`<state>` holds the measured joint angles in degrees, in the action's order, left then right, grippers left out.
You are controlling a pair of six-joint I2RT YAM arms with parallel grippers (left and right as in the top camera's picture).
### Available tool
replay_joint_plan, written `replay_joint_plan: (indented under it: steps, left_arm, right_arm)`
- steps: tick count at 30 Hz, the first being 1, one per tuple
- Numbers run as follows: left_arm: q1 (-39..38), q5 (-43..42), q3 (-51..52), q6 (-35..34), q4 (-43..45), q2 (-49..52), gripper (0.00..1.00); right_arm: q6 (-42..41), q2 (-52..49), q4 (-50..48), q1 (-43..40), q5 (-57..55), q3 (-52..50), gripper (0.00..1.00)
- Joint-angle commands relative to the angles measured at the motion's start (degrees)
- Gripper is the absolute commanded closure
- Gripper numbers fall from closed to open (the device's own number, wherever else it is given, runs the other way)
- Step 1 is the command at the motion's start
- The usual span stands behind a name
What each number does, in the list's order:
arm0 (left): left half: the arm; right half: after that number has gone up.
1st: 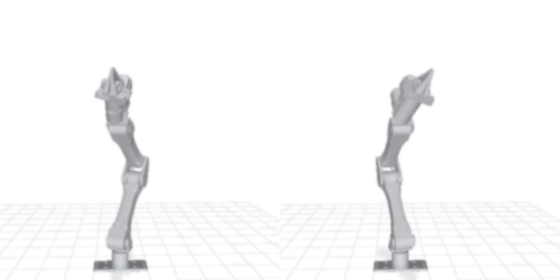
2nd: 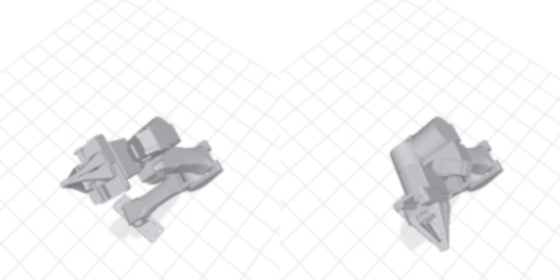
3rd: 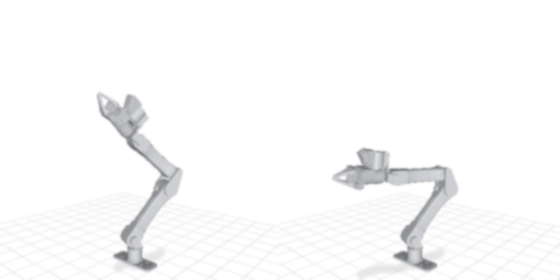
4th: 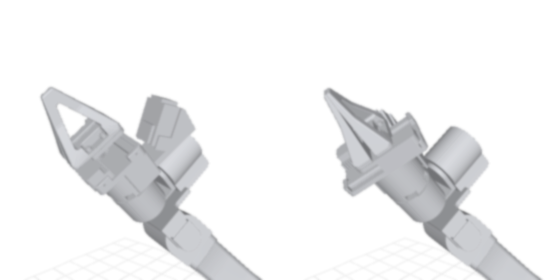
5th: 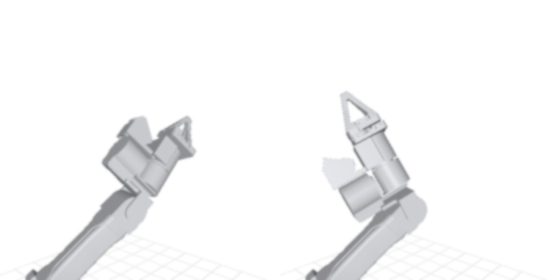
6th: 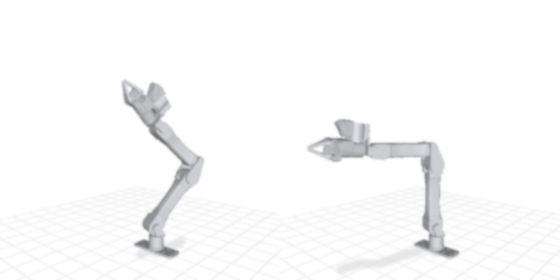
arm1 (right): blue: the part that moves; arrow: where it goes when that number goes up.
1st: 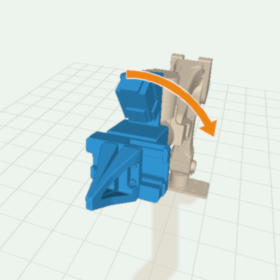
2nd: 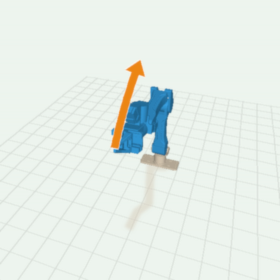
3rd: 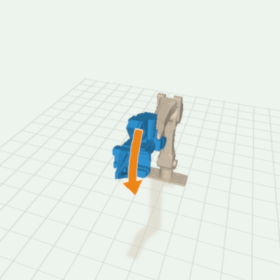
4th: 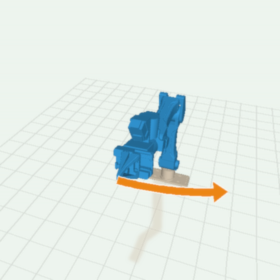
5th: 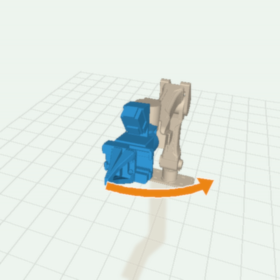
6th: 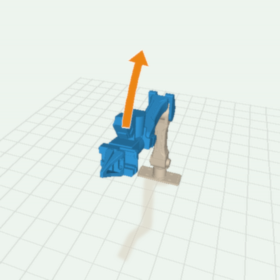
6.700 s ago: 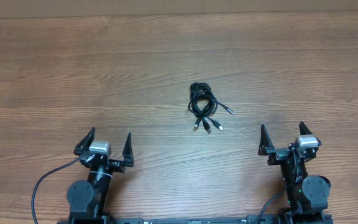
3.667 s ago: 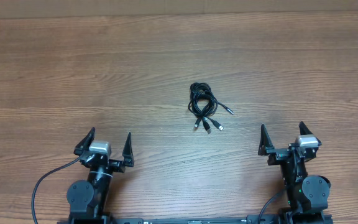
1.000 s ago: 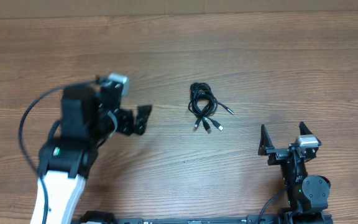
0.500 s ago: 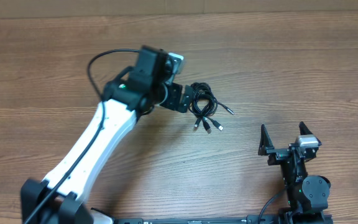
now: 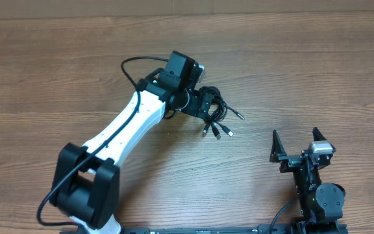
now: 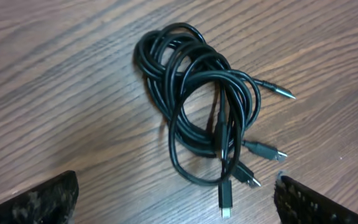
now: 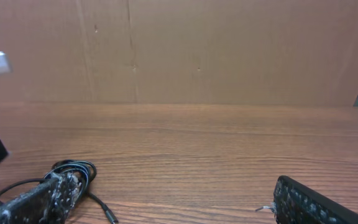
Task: Untangle cables
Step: 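Reach the left gripper forward over the black cable bundle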
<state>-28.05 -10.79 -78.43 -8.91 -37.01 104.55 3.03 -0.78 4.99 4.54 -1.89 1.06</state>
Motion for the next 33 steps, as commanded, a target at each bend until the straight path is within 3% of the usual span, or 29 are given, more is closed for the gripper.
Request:
replay_joint_plan:
  steps: [1, 10, 33]
  left_arm:
    - [-0.2, -2.9, -1.5, -0.7, 1.3, 2.8, 0.00]
    - [-0.7, 7.5, -1.6, -10.4, 2.1, 5.9, 0.00]
    - [-2.4, 10.1, -1.5, -10.4, 8.8, 12.0, 0.05]
  right_arm:
    - [0.0, 0.6, -0.3, -0.2, 0.1, -0.6, 0.00]
    - [0.0, 0.6, -0.3, -0.2, 0.1, -0.6, 0.00]
    - [0.0, 0.6, -0.3, -0.2, 0.1, -0.6, 0.00]
